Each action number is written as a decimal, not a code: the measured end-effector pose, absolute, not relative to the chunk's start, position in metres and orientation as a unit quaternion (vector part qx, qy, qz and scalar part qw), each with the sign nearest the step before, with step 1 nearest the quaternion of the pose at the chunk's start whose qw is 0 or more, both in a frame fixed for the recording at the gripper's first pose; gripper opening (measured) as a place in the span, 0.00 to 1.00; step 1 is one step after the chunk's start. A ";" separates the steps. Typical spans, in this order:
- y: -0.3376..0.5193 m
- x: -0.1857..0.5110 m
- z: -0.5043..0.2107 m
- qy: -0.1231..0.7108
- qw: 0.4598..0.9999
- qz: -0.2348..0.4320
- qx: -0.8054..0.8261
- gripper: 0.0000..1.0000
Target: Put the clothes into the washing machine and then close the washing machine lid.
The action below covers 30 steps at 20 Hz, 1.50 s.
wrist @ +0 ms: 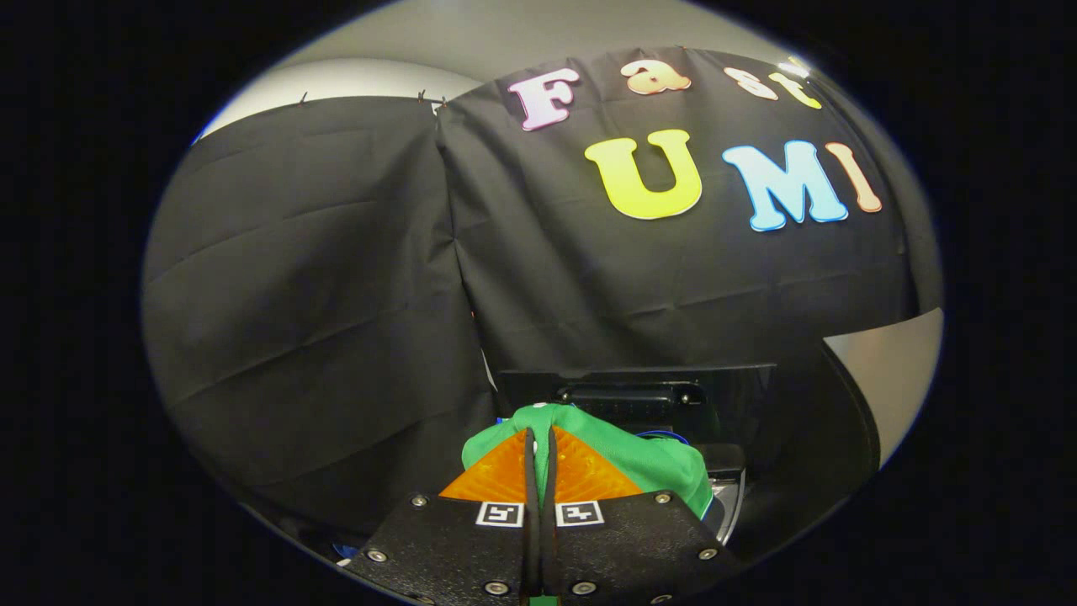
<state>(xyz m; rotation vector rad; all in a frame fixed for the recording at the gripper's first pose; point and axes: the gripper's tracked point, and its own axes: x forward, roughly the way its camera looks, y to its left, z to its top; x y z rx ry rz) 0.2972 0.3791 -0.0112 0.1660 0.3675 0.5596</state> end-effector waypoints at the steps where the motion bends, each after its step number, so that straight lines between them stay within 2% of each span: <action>1: 0.380 0.303 -0.021 0.188 0.940 0.272 0.079 0.00; 17: 0.393 0.346 -0.167 0.301 0.922 0.242 0.023 0.02; 20: 0.392 0.349 -0.185 0.316 0.918 0.238 0.017 0.08; 21: 0.393 0.346 -0.188 0.317 0.918 0.237 0.014 0.11; 23: 0.391 0.346 -0.186 0.311 0.922 0.230 0.005 0.28; 27: 0.388 0.346 -0.182 0.297 0.929 0.220 -0.011 0.94; 30: 0.392 0.348 -0.167 0.274 0.936 0.220 -0.009 0.95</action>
